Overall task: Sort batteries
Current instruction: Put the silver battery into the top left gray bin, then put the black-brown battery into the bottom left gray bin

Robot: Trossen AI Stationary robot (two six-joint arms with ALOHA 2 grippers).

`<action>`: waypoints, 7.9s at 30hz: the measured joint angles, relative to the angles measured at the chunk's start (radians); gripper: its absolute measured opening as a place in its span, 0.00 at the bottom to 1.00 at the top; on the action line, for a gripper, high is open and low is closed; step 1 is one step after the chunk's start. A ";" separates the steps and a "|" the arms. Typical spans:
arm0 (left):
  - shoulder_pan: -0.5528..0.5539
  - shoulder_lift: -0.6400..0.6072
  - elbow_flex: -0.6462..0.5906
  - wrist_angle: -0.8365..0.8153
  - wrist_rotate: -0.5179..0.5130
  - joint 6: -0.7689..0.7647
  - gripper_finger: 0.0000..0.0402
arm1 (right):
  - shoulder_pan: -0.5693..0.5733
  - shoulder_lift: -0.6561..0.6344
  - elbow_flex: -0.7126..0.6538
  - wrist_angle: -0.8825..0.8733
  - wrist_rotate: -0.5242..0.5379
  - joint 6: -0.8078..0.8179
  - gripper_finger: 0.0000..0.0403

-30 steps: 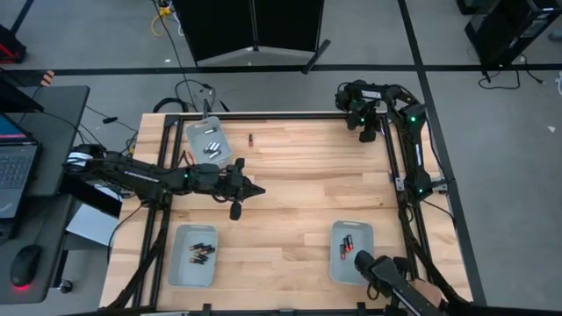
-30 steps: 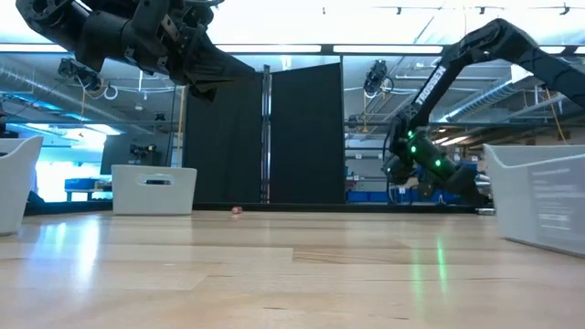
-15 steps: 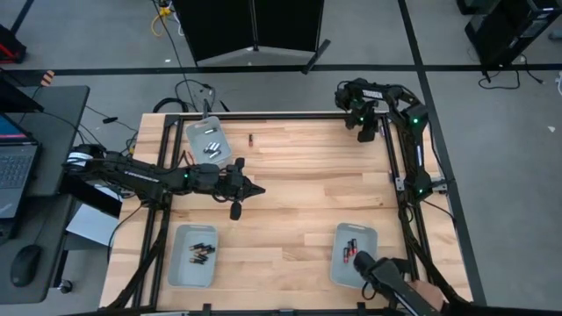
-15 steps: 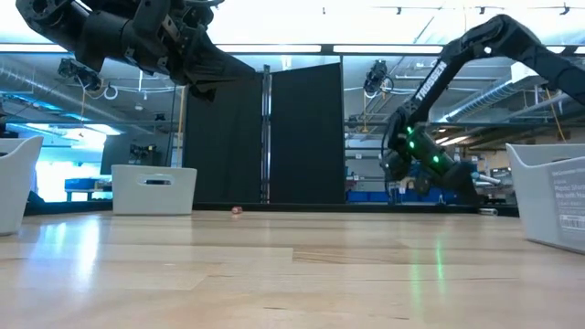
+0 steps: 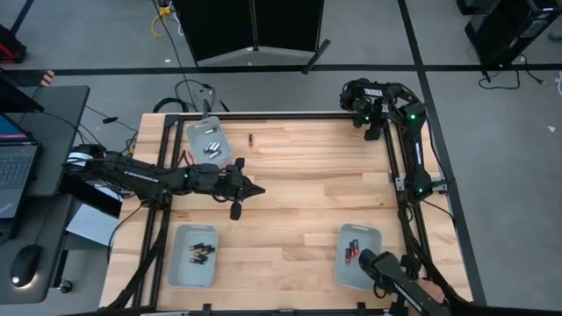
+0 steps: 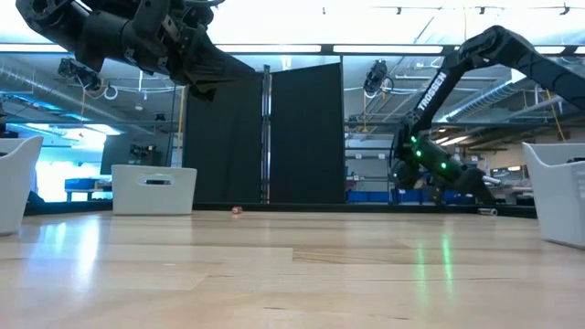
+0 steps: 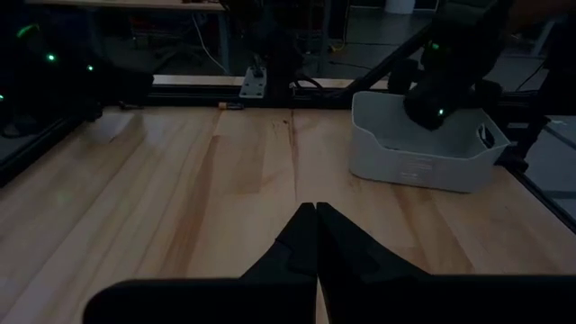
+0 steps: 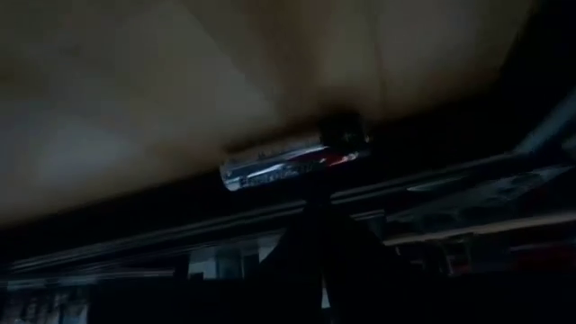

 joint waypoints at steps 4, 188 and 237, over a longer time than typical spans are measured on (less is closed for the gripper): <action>0.000 0.000 0.000 0.000 -0.001 0.000 0.01 | -0.003 0.011 0.000 -0.005 0.006 -0.007 0.02; 0.002 0.000 0.001 -0.027 -0.064 -0.002 0.01 | 0.557 -0.971 -0.713 0.419 -0.443 0.966 0.02; 0.002 0.000 0.000 -0.022 -0.091 -0.026 0.01 | 1.142 -1.056 -0.603 0.127 -0.552 1.328 0.02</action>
